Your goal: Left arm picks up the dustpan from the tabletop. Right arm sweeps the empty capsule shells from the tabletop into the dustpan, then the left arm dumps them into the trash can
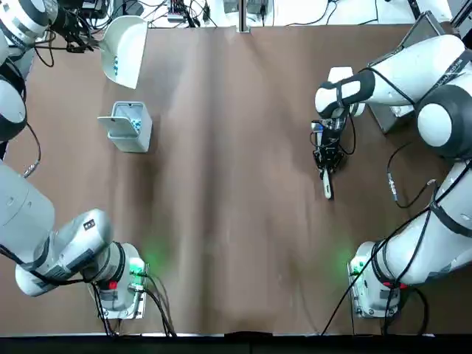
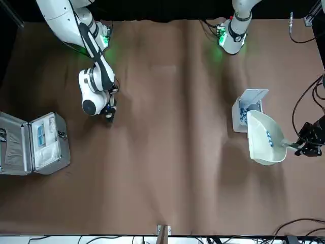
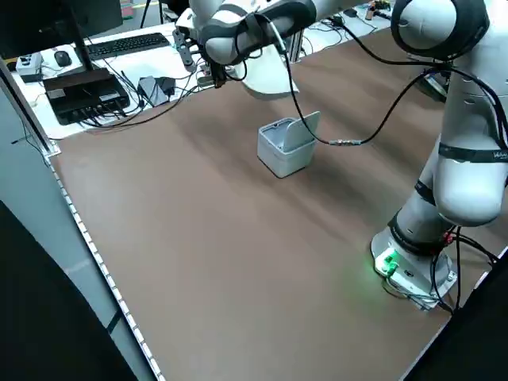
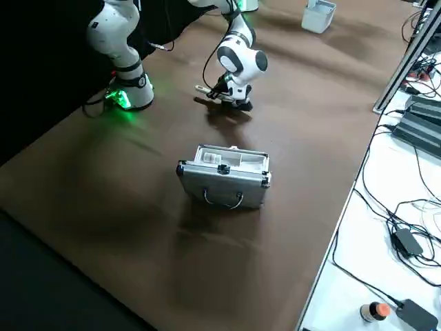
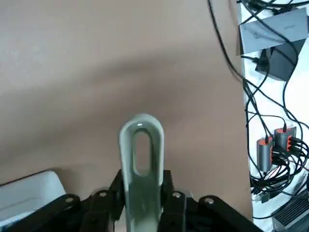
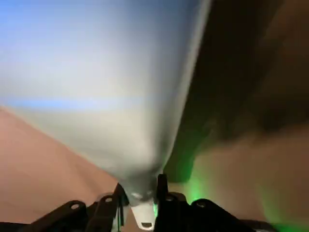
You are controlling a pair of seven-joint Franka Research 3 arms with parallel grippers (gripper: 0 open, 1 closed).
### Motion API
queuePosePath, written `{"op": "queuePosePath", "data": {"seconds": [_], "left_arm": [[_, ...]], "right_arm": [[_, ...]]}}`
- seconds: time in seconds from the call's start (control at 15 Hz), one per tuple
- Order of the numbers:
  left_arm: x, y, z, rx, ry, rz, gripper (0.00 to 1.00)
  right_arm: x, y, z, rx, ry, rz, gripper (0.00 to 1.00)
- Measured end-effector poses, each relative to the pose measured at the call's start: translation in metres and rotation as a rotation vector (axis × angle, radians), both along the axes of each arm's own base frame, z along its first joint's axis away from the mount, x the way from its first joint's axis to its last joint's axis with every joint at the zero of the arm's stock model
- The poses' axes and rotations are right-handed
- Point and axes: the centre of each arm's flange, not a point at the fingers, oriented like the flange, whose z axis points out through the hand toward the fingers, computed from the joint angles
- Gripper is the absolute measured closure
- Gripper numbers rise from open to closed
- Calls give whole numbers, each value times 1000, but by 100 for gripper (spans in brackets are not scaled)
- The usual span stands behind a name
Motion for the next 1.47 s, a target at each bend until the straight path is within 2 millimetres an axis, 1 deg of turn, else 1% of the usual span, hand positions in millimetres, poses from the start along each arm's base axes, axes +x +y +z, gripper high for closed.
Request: {"op": "queuePosePath", "data": {"seconds": [0.2, 0.4, 0.87, 1.33, 1.47], "left_arm": [[-6, 0, 1, 19, -13, -18, 67], [-14, 7, 0, 33, -46, -24, 67], [-33, 6, 0, 117, -120, -69, 67], [-54, 3, 7, 197, -178, -91, 67], [-60, 7, 10, 225, -198, -96, 67]], "right_arm": [[0, 0, 0, 0, 0, 0, 73], [0, 0, 0, 0, 1, 0, 73], [0, 0, 0, 0, 1, 0, 73], [0, 0, 0, 0, 1, 0, 73], [0, 0, 0, 0, 1, 0, 73]]}}
